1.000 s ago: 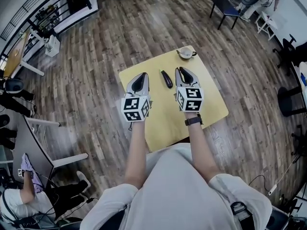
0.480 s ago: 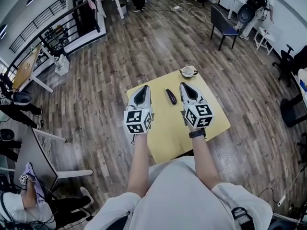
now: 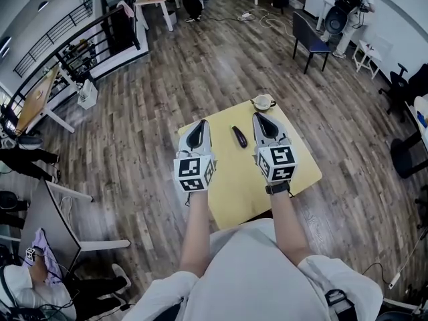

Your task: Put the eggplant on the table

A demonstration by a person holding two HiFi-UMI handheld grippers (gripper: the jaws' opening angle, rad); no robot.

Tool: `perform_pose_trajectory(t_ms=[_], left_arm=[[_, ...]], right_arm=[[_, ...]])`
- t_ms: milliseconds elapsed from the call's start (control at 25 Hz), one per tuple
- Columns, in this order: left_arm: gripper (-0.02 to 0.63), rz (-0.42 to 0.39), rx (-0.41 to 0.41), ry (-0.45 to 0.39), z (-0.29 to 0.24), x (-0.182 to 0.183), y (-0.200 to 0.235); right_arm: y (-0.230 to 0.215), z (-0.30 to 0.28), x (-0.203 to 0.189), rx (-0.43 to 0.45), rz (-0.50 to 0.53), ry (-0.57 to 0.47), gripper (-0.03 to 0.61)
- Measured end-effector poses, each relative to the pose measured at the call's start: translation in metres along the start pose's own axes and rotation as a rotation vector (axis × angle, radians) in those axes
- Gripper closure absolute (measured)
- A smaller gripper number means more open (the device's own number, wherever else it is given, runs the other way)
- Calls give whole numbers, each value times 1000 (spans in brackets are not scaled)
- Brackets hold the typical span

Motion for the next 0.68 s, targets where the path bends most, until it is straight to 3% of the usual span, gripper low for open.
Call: perform_pose_trajectory(t_ms=[400,680], left_arm=[[604,31,-12,4,-8,-16,0],[604,87,-21,51,-30,-60,5]], right_arm=[[7,-12,-15,33,20,46,568],[-9,-27,-54,21,13,122,568]])
Point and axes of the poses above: the fingertips, and each gripper's own axes: z backward along the fingers, y to its left, x out of its top, the point moved 6 cm from there along z, backward along the fingers, and after that the axes turned 11 degrees about -y, right-handed, at the moved point
